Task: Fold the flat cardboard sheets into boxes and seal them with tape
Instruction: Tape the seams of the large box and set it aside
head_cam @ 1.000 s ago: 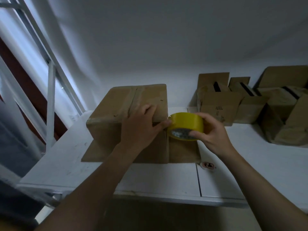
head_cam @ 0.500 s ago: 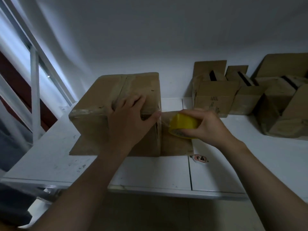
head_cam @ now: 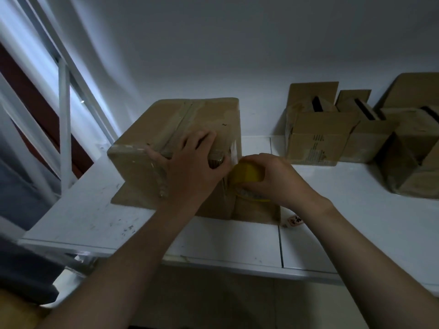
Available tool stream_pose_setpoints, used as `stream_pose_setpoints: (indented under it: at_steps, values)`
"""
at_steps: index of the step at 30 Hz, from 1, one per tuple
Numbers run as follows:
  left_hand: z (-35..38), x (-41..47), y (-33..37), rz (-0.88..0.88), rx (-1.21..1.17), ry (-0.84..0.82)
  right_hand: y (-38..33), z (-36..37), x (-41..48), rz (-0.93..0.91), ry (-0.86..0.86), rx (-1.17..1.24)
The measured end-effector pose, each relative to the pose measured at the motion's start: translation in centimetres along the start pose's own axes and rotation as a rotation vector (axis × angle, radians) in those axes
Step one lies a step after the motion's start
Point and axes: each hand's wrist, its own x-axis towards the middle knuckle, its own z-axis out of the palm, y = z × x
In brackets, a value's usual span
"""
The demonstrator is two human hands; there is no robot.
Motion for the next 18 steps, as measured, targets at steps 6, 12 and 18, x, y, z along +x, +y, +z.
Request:
stream_pose_setpoints:
  at_steps: [6, 12, 18]
  values:
    - [0.0, 0.8, -7.4, 0.142, -0.171, -0.065, -2.8, 1.3, -1.3, 0.014, -0.048, 0.141]
    - [-1.4, 0.4, -11.4, 0.172, -0.32, -0.083, -5.6, 3.6, -2.1, -0.044, -0.18, 0.153]
    - [-0.5, -1.4, -10.8, 0.223, -0.125, 0.116, -6.9, 5.9, -1.4, -0.018, -0.138, 0.098]
